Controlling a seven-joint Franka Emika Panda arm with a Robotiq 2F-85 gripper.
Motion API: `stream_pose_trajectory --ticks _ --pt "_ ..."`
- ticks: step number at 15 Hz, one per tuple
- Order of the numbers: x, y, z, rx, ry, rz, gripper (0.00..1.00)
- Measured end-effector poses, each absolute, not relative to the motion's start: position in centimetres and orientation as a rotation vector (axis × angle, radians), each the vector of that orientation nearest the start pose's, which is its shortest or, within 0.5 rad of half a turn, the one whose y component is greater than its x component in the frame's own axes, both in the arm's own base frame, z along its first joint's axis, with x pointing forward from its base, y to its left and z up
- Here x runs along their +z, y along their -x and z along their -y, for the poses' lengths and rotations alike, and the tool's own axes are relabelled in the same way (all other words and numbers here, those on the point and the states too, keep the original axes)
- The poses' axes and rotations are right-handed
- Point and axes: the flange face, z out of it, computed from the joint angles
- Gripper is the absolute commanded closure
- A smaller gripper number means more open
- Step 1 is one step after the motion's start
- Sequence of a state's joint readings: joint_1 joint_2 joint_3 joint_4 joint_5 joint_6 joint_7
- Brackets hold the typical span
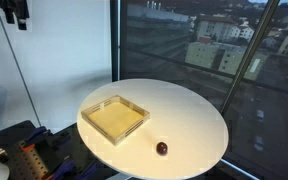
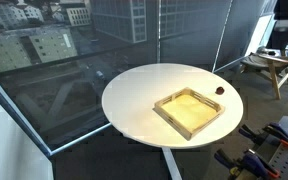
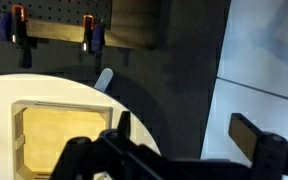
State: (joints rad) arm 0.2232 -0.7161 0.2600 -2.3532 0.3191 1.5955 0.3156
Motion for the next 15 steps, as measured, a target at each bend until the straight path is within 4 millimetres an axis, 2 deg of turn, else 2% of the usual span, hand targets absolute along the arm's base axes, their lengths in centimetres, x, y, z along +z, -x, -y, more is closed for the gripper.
stream_pose_trajectory --ticks 15 --pt "56.15 -27.36 -20.09 0.159 3.021 0.118 0.0"
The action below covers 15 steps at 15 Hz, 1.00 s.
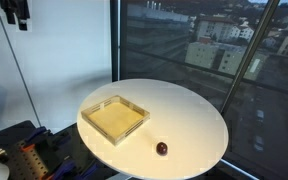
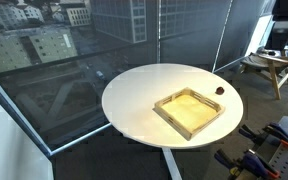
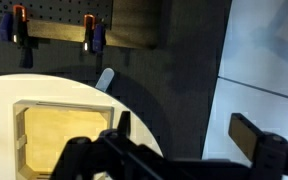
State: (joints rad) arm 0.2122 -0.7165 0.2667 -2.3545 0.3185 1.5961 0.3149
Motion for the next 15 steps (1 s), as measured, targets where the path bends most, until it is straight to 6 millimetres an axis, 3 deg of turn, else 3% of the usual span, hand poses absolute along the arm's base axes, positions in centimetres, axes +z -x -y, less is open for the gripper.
stream_pose_trajectory --ticks 15 --pt "57.3 -30.7 -17.1 -0.083 3.057 -0.022 0.0"
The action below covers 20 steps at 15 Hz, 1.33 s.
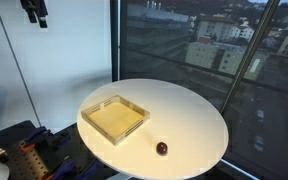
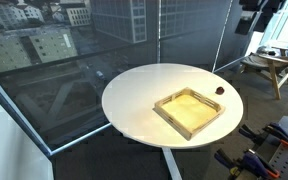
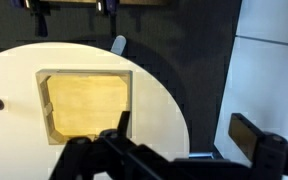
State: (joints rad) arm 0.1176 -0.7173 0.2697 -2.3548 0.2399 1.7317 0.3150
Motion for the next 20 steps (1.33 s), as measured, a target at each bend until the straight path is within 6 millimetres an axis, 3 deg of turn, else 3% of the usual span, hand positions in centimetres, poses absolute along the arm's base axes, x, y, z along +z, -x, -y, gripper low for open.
stream_pose_trajectory --ticks 11,20 --pt "57.6 -33.5 -12.4 -0.143 3.024 -0.195 0.0" --pt "55.3 -37.5 -8.7 -0.133 3.003 -0.328 0.0"
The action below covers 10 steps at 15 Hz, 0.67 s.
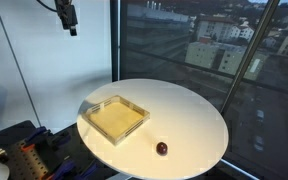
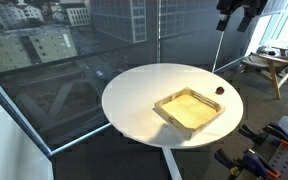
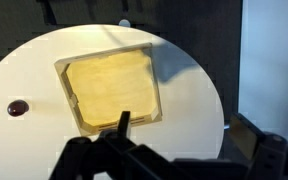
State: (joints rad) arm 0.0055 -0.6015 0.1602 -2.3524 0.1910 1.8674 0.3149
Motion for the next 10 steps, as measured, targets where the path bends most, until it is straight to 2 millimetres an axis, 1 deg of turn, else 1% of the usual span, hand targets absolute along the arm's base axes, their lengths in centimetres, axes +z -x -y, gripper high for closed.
stream_pose_trajectory --ticks 5,10 --pt "53.9 -39.7 -6.8 -0.118 2.987 -0.393 0.0" --pt "53.3 -41.2 -4.5 -0.111 2.987 -0.454 0.0"
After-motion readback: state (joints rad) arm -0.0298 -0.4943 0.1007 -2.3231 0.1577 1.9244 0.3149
